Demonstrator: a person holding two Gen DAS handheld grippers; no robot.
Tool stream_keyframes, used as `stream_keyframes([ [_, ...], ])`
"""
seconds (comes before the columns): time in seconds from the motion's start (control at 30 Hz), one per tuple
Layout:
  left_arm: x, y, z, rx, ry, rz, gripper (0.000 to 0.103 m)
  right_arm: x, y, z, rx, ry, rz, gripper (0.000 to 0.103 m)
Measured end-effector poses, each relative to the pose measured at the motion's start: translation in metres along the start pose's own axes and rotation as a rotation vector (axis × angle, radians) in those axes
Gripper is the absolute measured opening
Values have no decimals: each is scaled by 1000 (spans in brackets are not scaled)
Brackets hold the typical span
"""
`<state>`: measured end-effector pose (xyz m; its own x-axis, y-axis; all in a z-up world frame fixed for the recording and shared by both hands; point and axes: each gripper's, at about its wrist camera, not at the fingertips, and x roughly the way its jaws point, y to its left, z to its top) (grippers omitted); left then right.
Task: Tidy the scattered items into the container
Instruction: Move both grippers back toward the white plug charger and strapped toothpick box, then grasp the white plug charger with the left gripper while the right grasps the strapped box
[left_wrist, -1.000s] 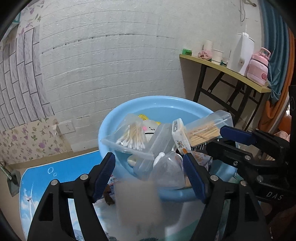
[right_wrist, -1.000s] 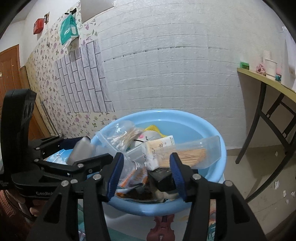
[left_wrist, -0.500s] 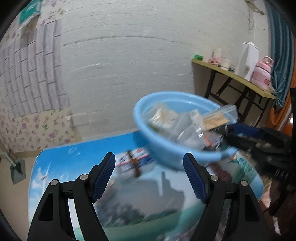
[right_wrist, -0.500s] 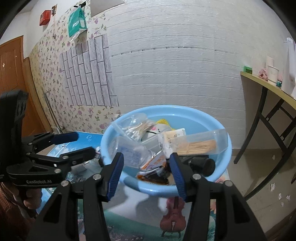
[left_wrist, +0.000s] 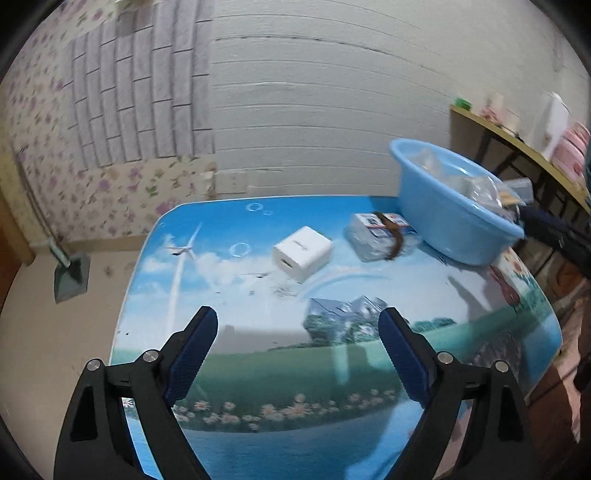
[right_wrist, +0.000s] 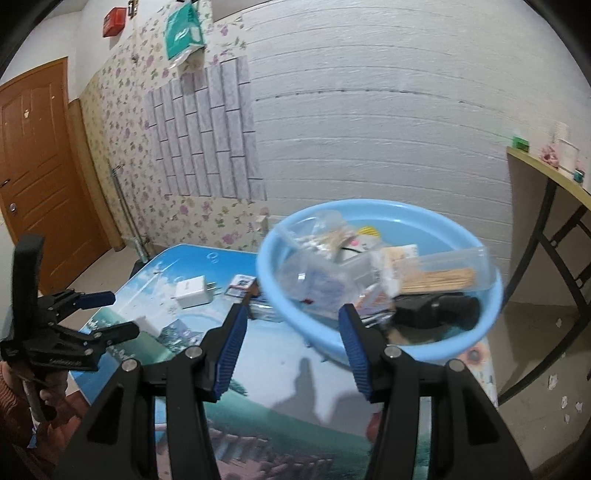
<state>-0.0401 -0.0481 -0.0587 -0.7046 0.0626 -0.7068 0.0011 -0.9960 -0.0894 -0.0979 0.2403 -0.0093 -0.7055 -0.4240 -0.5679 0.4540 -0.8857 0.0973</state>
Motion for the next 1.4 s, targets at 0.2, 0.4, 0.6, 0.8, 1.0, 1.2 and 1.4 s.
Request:
stream_keyframes([
  [0.2, 14, -2, 13, 87, 2, 24, 89, 15, 26, -8, 4, 55, 63, 51],
  [0.4, 32, -6, 28, 222, 21, -48, 89, 44, 42, -11, 51, 139, 67, 71],
  [0.6, 58, -3, 39, 293, 56, -86, 89, 80, 40, -3, 161, 192, 47, 86],
  [0.8, 84, 5, 50, 292, 92, -138, 88, 121, 42, -1, 228, 256, -28, 86],
  [1.0, 103, 5, 54, 307, 136, -184, 72, 152, 50, 6, 213, 289, -85, 86],
  [1.2, 113, 1, 51, 328, 167, -219, 47, 178, 52, 5, 242, 341, -87, 86],
  [1.4, 107, -2, 47, 325, 162, -204, 45, 183, 50, 6, 246, 342, -97, 85],
])
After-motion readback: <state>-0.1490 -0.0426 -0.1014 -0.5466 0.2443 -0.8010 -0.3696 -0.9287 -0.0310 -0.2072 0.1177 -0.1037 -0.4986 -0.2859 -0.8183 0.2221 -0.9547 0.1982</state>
